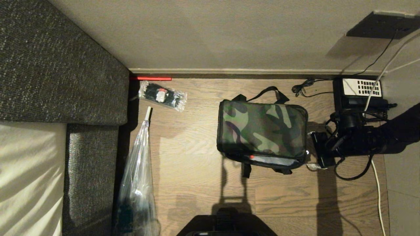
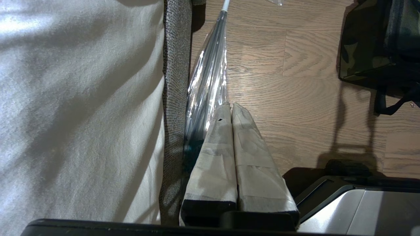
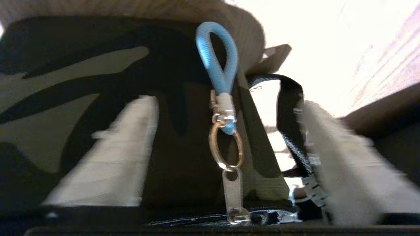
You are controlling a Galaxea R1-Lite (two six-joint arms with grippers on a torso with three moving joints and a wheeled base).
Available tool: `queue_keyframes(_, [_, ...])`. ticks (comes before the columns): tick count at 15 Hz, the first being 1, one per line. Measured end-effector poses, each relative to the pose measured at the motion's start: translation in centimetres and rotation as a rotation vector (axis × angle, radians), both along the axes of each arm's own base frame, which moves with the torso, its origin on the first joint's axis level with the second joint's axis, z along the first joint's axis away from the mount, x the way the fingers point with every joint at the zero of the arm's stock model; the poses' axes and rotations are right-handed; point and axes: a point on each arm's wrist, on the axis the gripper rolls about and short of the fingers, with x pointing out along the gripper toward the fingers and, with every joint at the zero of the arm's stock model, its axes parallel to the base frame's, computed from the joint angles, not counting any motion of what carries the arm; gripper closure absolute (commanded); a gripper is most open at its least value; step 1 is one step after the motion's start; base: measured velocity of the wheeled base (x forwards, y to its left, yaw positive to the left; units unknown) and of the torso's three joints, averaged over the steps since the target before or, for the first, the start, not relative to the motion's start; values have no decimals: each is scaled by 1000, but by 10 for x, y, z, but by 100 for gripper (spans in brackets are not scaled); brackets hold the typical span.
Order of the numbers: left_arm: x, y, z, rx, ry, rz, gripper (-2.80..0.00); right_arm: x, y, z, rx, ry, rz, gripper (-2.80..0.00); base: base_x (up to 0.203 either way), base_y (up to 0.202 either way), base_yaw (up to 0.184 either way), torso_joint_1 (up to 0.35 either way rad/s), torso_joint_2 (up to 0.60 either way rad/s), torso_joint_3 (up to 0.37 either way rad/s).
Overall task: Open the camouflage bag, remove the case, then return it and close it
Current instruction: Open the top of the storage box
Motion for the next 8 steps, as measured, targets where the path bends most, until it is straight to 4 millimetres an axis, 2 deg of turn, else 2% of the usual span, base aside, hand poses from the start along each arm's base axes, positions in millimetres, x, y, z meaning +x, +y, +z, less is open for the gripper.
queue_keyframes(8, [0,0,0,0,0,0,0,5,-1,8,125,-4,-53,0,0,0,0,0,0,0])
